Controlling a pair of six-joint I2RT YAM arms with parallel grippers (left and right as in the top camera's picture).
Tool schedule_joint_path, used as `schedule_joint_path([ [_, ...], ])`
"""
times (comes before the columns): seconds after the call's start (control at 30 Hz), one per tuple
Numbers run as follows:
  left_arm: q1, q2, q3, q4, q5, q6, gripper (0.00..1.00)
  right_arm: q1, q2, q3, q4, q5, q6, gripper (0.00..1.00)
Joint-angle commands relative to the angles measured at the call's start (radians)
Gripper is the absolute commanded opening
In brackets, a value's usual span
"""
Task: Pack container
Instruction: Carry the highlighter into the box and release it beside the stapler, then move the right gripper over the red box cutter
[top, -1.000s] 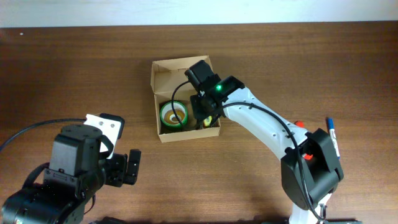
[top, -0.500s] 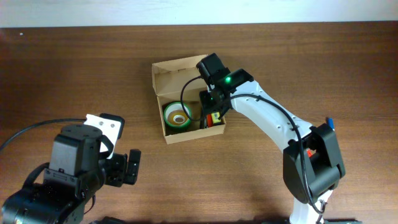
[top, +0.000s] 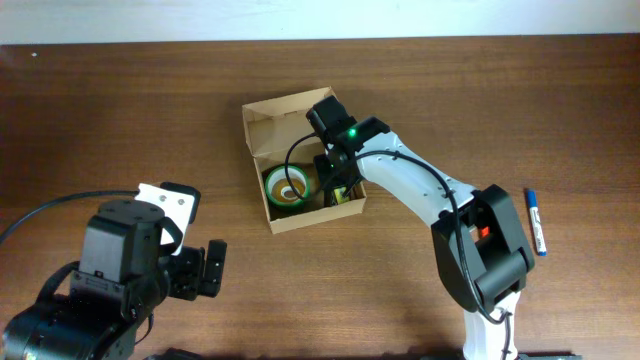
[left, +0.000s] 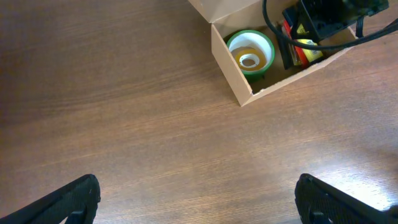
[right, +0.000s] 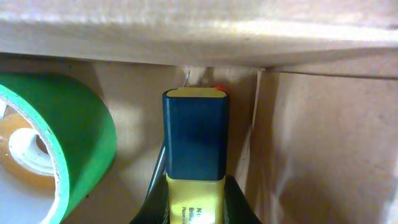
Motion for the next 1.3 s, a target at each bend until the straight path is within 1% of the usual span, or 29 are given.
schedule_joint_path([
  [0.0,0.002,-0.001,0.003,0.000,0.011,0.019,1.00,0.005,0.015,0.019,0.001,0.002,-0.009,0.16],
  [0.1,0.002,-0.002,0.003,0.000,0.011,0.019,1.00,0.005,0.015,0.019,0.000,0.006,-0.009,0.24],
  [0.17,0.002,-0.001,0.003,0.000,0.011,0.019,1.00,0.005,0.015,0.019,0.000,0.006,-0.009,0.34],
  [0.23,0.002,-0.001,0.003,0.000,0.010,0.019,1.00,0.005,0.015,0.019,0.000,0.005,-0.009,0.40],
  [0.37,0.002,-0.002,0.003,0.000,0.011,0.019,1.00,0.005,0.014,0.020,-0.008,0.005,-0.009,0.40],
  [0.43,0.002,-0.001,0.003,0.000,0.011,0.019,1.00,0.005,0.011,0.043,-0.039,-0.012,-0.009,0.40],
  [0.53,0.002,-0.002,0.003,0.000,0.011,0.019,1.00,0.005,-0.001,0.176,-0.159,-0.033,-0.008,0.40],
  [0.73,0.002,-0.001,0.003,0.000,0.011,0.019,1.00,0.004,-0.033,0.587,-0.473,-0.027,-0.018,0.40],
  [0.8,0.002,-0.002,0.003,0.000,0.011,0.019,1.00,-0.004,-0.066,0.658,-0.530,0.007,-0.035,0.40],
  [0.93,0.002,-0.002,0.003,0.000,0.011,0.019,1.00,-0.060,-0.113,0.666,-0.607,0.041,-0.036,0.40],
  [1.03,0.002,-0.002,0.003,0.000,0.010,0.019,1.00,-0.141,-0.116,0.666,-0.673,0.040,-0.047,0.39],
  [1.1,0.002,-0.001,0.003,0.000,0.011,0.019,1.00,-0.206,-0.139,0.654,-0.686,0.044,-0.066,0.39],
  [1.2,0.002,-0.001,0.003,0.000,0.011,0.019,1.00,-0.321,-0.236,0.538,-0.659,0.074,-0.085,0.40],
  [1.27,0.002,-0.001,0.003,0.000,0.011,0.019,1.00,-0.395,-0.366,0.332,-0.562,0.074,-0.089,0.40],
])
